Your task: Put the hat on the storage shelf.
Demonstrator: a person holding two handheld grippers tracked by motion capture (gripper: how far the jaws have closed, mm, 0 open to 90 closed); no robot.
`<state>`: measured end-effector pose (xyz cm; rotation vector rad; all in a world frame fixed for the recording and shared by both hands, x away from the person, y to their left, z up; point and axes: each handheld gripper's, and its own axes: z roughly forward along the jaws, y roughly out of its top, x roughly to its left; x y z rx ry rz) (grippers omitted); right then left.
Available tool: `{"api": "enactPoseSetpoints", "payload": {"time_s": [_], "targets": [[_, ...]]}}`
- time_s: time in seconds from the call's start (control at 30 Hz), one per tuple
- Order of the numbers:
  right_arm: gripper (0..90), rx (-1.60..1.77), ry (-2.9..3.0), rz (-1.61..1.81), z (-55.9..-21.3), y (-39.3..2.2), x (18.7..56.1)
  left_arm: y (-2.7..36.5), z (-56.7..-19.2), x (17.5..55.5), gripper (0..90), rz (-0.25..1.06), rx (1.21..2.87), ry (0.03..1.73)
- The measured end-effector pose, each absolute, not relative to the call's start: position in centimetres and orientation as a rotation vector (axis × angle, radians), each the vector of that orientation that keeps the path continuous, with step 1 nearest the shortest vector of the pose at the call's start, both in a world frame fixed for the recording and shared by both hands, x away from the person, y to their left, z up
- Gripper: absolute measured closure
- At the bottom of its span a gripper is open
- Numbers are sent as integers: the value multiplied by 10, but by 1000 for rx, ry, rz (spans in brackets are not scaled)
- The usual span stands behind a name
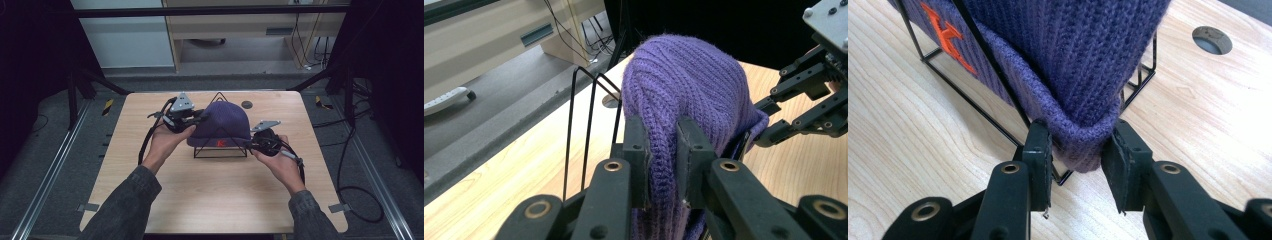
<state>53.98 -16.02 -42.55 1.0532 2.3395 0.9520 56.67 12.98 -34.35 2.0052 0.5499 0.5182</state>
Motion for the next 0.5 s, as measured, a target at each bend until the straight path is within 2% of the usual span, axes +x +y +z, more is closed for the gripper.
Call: {"api": "enactPoseSetpoints", "payload": {"time_s": [0.5], "targets": [[649,1084,2355,934,-439,-161,541,135,-362,566,773,497,2022,570]]}}
